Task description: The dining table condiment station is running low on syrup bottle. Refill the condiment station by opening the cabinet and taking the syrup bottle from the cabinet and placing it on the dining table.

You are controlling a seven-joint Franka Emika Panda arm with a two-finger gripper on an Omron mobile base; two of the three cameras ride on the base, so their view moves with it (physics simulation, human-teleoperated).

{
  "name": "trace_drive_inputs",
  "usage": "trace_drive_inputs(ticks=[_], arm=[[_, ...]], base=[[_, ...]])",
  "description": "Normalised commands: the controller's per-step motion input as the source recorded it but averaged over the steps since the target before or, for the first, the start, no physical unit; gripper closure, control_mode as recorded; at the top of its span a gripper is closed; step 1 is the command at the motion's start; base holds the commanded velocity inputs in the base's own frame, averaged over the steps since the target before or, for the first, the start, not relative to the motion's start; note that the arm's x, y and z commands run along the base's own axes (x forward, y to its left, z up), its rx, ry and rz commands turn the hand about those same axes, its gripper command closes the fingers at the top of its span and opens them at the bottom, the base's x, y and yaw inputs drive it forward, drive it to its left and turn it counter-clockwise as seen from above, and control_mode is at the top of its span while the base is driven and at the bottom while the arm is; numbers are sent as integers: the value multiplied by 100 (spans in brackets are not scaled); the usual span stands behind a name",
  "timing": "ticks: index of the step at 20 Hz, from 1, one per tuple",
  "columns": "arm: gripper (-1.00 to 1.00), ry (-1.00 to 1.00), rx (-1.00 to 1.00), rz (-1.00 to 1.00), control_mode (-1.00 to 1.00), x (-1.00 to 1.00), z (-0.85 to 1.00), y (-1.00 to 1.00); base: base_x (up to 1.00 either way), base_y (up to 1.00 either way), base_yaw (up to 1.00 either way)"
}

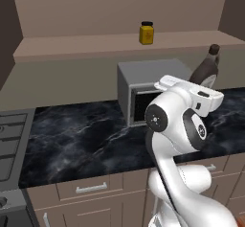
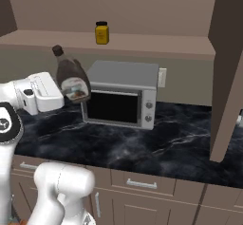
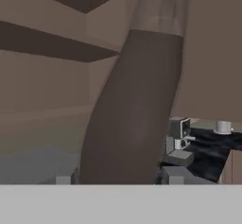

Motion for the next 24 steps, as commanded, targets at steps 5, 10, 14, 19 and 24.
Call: trace_drive_inputs(ticks=[5,10,14,19,24], arm=[[100,-12,0,0,-100,-14,0,-4],[100,-21,0,-18,-100,-26,0,-1],[100,-5,0,-7,100,-11,0,1],[100,0,0,0,100,0,0,0],[100,0,0,0,100,0,0,0]], base=[[0,0,0],[0,0,0],[-31,22,-31],[-38,26,-55],[-37,0,-58]])
